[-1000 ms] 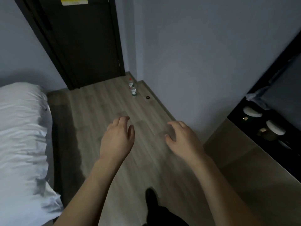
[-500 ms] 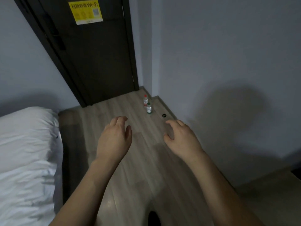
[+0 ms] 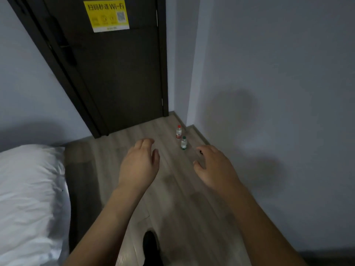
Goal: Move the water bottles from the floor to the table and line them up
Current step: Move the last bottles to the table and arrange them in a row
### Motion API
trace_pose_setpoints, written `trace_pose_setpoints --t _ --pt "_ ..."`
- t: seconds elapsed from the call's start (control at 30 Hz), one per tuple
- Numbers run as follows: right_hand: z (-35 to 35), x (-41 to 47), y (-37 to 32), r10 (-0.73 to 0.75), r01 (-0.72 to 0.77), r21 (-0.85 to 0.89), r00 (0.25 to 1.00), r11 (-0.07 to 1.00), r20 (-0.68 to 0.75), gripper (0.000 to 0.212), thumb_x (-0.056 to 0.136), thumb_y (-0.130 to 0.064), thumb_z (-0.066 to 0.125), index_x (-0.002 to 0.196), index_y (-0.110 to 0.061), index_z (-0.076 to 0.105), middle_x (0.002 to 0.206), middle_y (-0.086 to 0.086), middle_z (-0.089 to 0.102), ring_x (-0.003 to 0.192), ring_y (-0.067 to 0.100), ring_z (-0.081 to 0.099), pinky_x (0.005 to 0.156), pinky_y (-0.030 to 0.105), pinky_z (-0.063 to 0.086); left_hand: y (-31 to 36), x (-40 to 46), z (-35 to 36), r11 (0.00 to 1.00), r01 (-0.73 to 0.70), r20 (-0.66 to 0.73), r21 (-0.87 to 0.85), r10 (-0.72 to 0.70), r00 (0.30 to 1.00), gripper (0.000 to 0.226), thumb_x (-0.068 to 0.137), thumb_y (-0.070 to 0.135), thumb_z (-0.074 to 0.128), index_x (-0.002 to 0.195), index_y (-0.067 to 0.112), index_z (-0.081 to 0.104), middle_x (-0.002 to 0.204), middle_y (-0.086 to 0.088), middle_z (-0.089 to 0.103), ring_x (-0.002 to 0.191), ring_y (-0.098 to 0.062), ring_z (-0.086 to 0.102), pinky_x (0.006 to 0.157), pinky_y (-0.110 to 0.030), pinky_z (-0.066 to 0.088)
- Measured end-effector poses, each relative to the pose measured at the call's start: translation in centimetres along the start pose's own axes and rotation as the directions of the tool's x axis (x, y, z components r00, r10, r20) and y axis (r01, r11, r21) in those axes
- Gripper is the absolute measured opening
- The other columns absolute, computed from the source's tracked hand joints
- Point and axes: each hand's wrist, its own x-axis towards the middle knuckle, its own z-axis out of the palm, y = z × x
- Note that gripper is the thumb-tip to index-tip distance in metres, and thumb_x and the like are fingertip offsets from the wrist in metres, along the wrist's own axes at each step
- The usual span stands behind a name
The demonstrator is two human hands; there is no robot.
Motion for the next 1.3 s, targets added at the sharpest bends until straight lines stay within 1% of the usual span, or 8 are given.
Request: trace_pose_setpoints --t 0.27,0.5,0.63,0.77,0.9,1.03,1.17,1.3 --pt "2.2 13.2 -6.9 0.036 -0.035 0.025 0.999 0.999 -0.031 0.050 0.091 -0.031 0.054 0.138 -0.020 0.047 0.133 0.003 0.053 0.113 0.023 0.055 0.095 0.036 0.047 -8.4 13.9 -3.2 0.998 -0.055 -0.012 -0.017 0.055 0.998 0.039 0.101 0.028 0.048 0.134 0.010 0.054 0.132 -0.008 0.057 0.116 -0.025 0.057 0.093 -0.038 0.050" --pt "4.7 20.7 -9.3 0.066 -0.066 0.022 0.997 0.998 0.029 0.049 0.092 -0.033 0.053 0.138 -0.019 0.047 0.134 0.004 0.053 0.113 0.023 0.054 0.096 0.039 0.047 -13.1 21.4 -2.2 0.999 -0.022 0.024 -0.039 0.023 0.999 0.040 0.101 0.031 0.046 0.135 0.013 0.052 0.133 -0.006 0.056 0.116 -0.023 0.057 0.091 -0.036 0.050" --pt "6.1 25.3 -9.2 0.089 -0.090 0.019 0.995 0.996 0.051 0.050 0.092 -0.032 0.054 0.139 -0.018 0.047 0.133 0.004 0.053 0.113 0.024 0.055 0.094 0.039 0.046 -14.9 25.6 -0.3 0.999 0.004 0.080 -0.046 0.000 0.997 0.041 0.102 0.032 0.045 0.138 0.014 0.050 0.136 -0.005 0.055 0.120 -0.021 0.054 0.094 -0.033 0.046" --pt "7.6 32.1 -8.9 0.078 -0.080 0.021 0.994 0.997 0.076 0.043 0.094 -0.030 0.052 0.135 -0.016 0.050 0.135 0.006 0.052 0.111 0.022 0.054 0.095 0.034 0.045 -16.4 31.7 1.6 0.999 0.003 0.114 -0.053 0.003 0.993 0.041 0.102 0.030 0.046 0.137 0.012 0.051 0.136 -0.006 0.054 0.120 -0.024 0.054 0.094 -0.037 0.049" --pt "8.5 40.7 -8.1 0.052 -0.056 0.052 0.997 0.997 0.061 0.039 0.095 -0.027 0.051 0.133 -0.015 0.051 0.130 0.006 0.054 0.106 0.019 0.055 0.091 0.030 0.044 -17.7 40.3 3.4 0.999 -0.014 0.104 -0.031 0.017 0.994 0.038 0.100 0.027 0.049 0.134 0.010 0.054 0.131 -0.009 0.057 0.115 -0.027 0.056 0.092 -0.039 0.048" --pt "7.9 49.4 -7.5 0.089 -0.094 0.084 0.994 0.992 0.063 0.041 0.098 -0.027 0.050 0.136 -0.013 0.049 0.134 0.007 0.053 0.114 0.020 0.052 0.094 0.026 0.037 -17.8 48.9 4.4 0.998 -0.061 0.079 -0.002 0.061 0.995 0.037 0.099 0.026 0.052 0.133 0.011 0.056 0.128 -0.007 0.059 0.110 -0.024 0.058 0.089 -0.036 0.050" --pt "7.2 55.7 -6.7 0.121 -0.124 0.093 0.992 0.988 0.034 0.045 0.097 -0.028 0.051 0.140 -0.014 0.045 0.133 0.007 0.053 0.113 0.023 0.052 0.097 0.032 0.040 -17.3 56.1 5.9 0.997 -0.081 0.090 -0.015 0.082 0.993 0.038 0.100 0.029 0.050 0.134 0.014 0.054 0.131 -0.005 0.057 0.113 -0.024 0.057 0.088 -0.035 0.047" --pt "7.2 59.5 -4.5 0.198 -0.200 0.099 0.980 0.975 0.030 0.044 0.095 -0.026 0.053 0.137 -0.014 0.049 0.129 0.008 0.054 0.110 0.024 0.054 0.095 0.035 0.042 -16.5 61.4 8.6 0.991 -0.127 0.186 -0.034 0.131 0.974 0.040 0.100 0.027 0.050 0.137 0.012 0.052 0.134 -0.008 0.055 0.116 -0.026 0.055 0.092 -0.035 0.044"
